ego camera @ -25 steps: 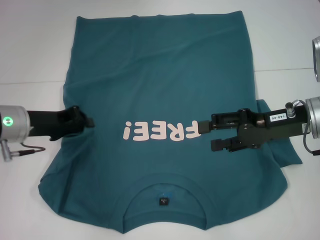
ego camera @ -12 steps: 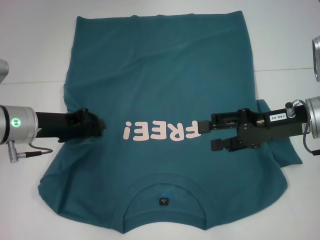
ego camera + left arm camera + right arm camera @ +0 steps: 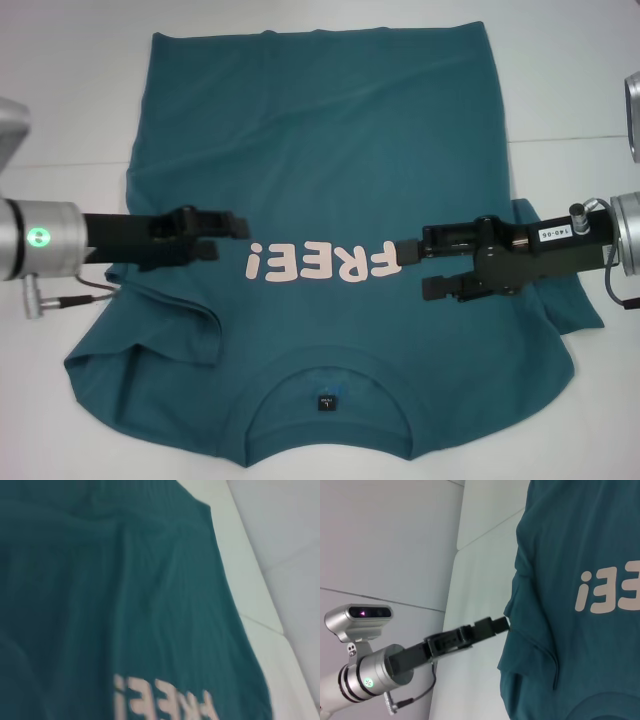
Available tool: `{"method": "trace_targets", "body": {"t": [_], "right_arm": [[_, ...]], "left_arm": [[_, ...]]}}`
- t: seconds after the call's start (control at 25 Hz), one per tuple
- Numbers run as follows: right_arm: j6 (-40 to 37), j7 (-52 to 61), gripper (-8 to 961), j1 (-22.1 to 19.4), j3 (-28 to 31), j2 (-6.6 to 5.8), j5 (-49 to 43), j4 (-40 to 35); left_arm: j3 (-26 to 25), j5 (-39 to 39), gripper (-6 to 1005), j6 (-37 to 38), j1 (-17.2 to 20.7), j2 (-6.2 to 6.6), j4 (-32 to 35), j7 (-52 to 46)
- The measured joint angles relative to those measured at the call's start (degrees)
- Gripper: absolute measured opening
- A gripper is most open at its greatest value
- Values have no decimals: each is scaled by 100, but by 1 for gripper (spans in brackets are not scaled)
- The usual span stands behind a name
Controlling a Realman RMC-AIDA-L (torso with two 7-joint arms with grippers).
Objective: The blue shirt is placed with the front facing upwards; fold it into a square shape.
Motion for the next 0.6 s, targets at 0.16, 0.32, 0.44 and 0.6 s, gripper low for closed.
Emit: {"method": "trace_targets", "body": {"t": [0.16, 0.32, 0.44, 0.6], "right_arm": [[2, 0, 904, -2, 0, 0, -6, 0], [2, 0, 904, -5, 1, 0, -12, 0], [6, 0, 904, -5, -5, 0, -12, 0], [10, 0, 904, -5, -5, 0, -12, 0]], "left_arm": [[20, 57, 642, -396, 256, 167, 157, -319], [28, 166, 763, -641, 350, 331, 23, -486], [29, 281, 821, -910, 396, 401, -136, -637], [23, 302, 838, -1176, 422, 416, -322, -674]]}}
